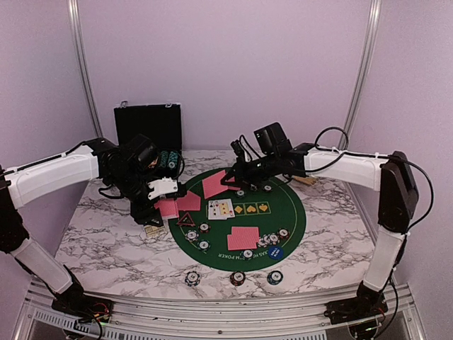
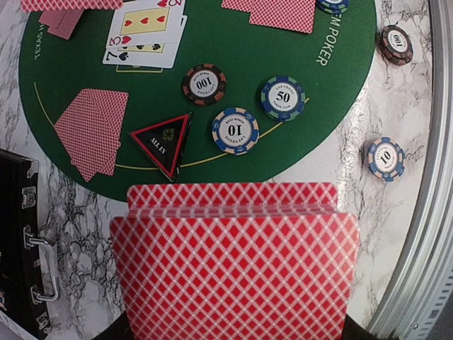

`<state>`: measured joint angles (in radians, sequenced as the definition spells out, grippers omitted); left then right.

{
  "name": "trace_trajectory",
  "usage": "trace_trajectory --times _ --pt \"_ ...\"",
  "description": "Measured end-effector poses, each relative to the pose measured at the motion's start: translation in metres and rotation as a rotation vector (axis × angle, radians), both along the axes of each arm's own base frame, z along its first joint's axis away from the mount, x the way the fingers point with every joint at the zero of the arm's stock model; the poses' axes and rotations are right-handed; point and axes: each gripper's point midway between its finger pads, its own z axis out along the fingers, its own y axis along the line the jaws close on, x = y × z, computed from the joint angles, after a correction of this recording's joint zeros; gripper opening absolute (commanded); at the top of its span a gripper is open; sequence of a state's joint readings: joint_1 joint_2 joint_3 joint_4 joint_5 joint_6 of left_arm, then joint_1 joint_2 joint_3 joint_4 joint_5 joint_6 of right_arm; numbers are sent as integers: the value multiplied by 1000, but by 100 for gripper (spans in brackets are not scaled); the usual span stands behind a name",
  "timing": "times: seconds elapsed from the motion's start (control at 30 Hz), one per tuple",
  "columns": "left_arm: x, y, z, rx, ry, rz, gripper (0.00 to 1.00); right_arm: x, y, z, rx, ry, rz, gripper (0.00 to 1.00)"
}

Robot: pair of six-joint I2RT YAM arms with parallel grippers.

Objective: Distribute texas hold em gaming equipment

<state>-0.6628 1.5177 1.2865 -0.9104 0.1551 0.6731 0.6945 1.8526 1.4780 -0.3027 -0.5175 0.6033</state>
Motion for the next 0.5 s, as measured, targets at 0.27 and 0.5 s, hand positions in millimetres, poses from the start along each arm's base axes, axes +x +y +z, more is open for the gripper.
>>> trace_trajectory --times 0.27,0.5 --pt "0 1 -1 5 -3 2 1 39 -36 -3 -481 -460 -64 0" --pt "0 1 -1 6 -3 3 1 38 -36 -41 -877 -765 70 0"
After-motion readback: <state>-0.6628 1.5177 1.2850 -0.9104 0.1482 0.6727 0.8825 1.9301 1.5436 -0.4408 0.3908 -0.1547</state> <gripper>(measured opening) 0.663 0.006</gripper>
